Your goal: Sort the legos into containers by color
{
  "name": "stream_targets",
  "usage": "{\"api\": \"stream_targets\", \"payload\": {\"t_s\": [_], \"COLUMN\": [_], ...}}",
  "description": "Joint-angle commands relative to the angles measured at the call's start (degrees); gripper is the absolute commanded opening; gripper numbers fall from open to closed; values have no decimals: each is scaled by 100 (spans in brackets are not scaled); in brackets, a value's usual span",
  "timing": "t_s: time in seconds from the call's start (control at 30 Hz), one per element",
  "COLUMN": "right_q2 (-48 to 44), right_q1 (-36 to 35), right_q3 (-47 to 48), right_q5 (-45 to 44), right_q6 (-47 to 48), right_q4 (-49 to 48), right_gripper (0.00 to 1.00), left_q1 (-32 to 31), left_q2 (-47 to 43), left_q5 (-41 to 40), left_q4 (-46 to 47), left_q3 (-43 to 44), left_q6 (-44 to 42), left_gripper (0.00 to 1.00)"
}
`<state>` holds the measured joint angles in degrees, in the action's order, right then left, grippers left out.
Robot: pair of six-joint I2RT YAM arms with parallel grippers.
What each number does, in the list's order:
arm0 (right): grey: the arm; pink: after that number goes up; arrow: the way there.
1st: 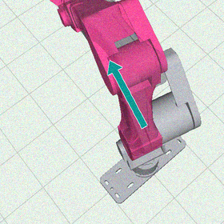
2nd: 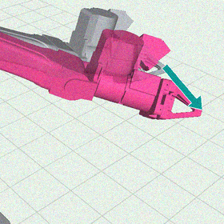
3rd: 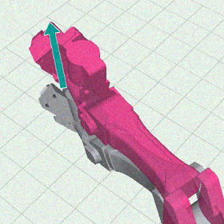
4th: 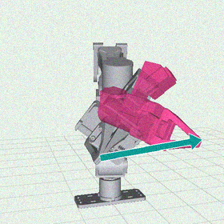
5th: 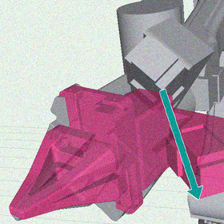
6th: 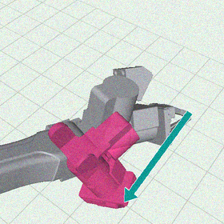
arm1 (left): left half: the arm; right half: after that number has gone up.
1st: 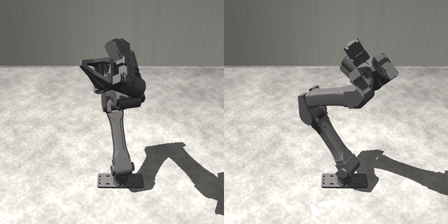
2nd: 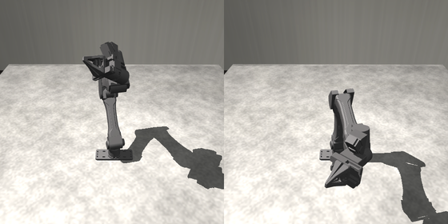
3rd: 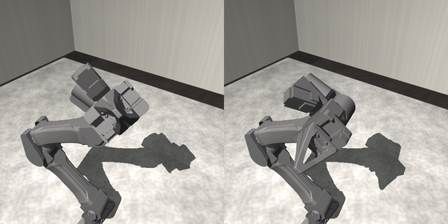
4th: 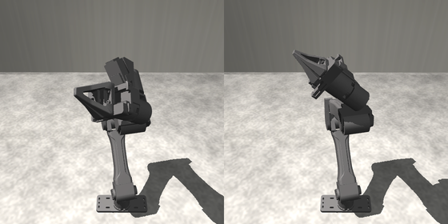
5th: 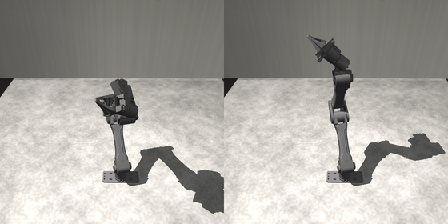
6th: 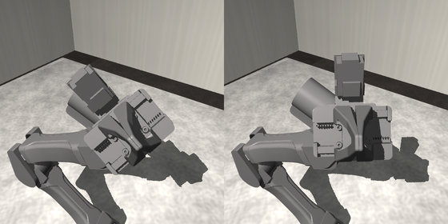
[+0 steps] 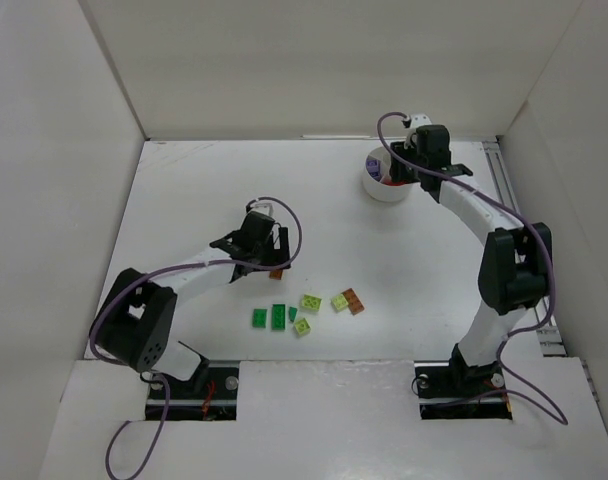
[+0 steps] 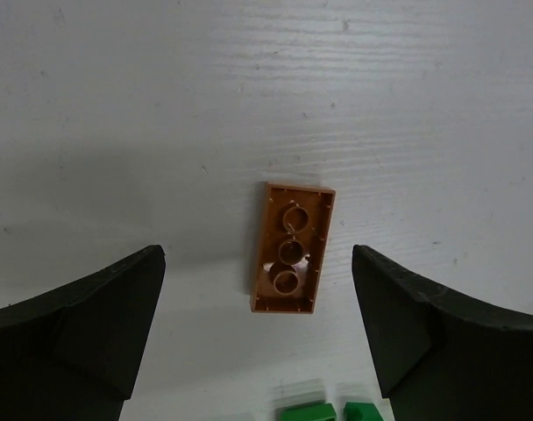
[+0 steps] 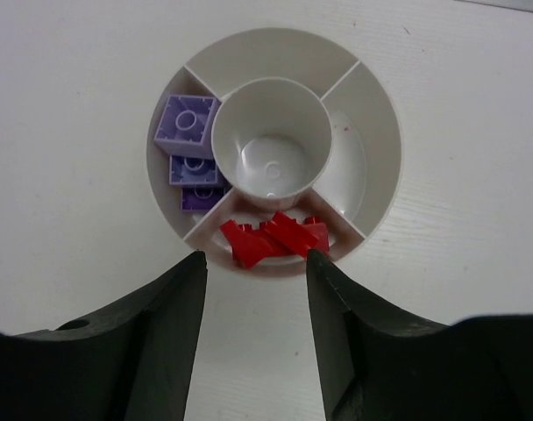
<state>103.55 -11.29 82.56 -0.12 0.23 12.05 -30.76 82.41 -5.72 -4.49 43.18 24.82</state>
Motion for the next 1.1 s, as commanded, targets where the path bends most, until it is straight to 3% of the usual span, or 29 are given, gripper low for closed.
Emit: {"api": "stream_targets", "payload": {"t_s": [0.0, 0.27, 0.47, 0.57, 0.7, 0.93, 1.07], "right_q2": [-598, -1337, -1733, -1986, -2286, -2901, -2972], "right_q1": [30, 258, 312, 312, 364, 364, 259], "right_q3": [-284, -970, -1287, -1454, -1734, -2130, -2245], "right_q5": [21, 21, 21, 21, 266, 2250, 4374], "right_q6": [30, -128, -234, -286, -287, -445, -498], "right_q4": [-142, -142, -142, -142, -142, 112, 245], "right_gripper": [55, 56, 56, 56, 56, 62, 65], "left_q1": [0, -307, -369, -369, -430, -754, -1010], "left_q2": [205, 627, 803, 742, 391, -857, -1411], "left_q5": [-149, -97, -44, 27, 158, 789, 1596], "left_q4": [-17, 36, 98, 150, 237, 949, 1310], "left_q3": [182, 235, 235, 235, 182, 129, 129], "left_q6": [-170, -416, -416, -469, -530, -1364, -2190], "left_gripper": [85, 69, 37, 28, 24, 23, 26]}}
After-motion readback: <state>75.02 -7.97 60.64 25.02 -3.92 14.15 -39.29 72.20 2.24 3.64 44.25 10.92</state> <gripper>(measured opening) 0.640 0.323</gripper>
